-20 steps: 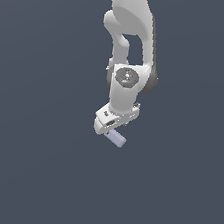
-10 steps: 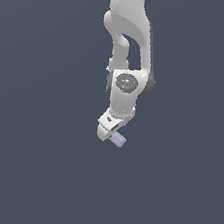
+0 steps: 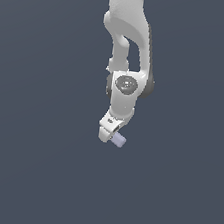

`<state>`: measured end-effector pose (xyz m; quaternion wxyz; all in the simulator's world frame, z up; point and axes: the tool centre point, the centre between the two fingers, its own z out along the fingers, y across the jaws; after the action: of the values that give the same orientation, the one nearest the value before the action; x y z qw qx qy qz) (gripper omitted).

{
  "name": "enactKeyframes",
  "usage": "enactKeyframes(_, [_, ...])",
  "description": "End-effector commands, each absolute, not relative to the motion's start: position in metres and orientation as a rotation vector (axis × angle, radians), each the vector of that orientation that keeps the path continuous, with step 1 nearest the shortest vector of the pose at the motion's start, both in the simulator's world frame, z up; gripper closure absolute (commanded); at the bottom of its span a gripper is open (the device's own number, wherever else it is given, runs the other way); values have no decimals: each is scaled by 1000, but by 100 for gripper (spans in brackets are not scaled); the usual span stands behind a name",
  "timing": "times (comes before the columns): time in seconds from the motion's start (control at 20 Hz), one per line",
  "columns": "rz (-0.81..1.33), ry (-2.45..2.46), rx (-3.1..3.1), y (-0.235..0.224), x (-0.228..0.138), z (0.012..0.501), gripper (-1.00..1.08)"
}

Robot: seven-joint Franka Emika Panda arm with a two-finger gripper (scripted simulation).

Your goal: Pick up the object and move it to a goal position.

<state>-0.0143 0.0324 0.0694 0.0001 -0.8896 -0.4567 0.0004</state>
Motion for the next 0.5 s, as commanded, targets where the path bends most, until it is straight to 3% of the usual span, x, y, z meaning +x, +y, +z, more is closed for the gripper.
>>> enactKeyframes(0.0, [1,-1435,-2795,32,-14,69,-92])
enactKeyframes(0.45, [1,-1440,-2792,33,-15,38,-92])
